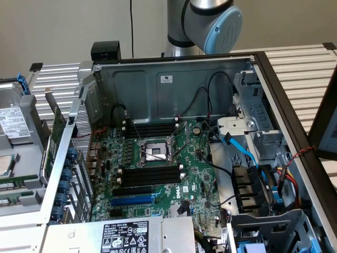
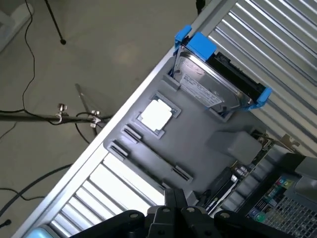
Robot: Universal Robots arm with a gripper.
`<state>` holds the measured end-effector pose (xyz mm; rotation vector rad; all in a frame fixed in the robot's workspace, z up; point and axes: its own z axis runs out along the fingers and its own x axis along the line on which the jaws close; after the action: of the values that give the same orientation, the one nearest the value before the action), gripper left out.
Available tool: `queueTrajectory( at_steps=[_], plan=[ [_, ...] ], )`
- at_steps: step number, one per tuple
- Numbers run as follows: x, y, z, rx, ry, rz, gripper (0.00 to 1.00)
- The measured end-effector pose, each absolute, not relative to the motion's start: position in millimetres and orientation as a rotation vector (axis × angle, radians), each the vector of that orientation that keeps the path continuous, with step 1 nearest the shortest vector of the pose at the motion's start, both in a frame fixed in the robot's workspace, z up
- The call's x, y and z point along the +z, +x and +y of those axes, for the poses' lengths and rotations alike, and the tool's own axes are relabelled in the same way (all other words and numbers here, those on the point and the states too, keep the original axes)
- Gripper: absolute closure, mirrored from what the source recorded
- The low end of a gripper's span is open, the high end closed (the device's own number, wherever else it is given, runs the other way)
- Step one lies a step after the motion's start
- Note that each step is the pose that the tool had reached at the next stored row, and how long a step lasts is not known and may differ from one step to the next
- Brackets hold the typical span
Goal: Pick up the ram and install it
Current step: 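Pick up the ram and move it above insertion slot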
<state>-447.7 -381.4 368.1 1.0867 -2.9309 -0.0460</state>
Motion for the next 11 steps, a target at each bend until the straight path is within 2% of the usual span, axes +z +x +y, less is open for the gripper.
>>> queueTrajectory(
  at_steps=[11],
  plan=[
    [366.7, -448.1, -381.4, -0.043, 1.373, -2.805, 0.90]
  ],
)
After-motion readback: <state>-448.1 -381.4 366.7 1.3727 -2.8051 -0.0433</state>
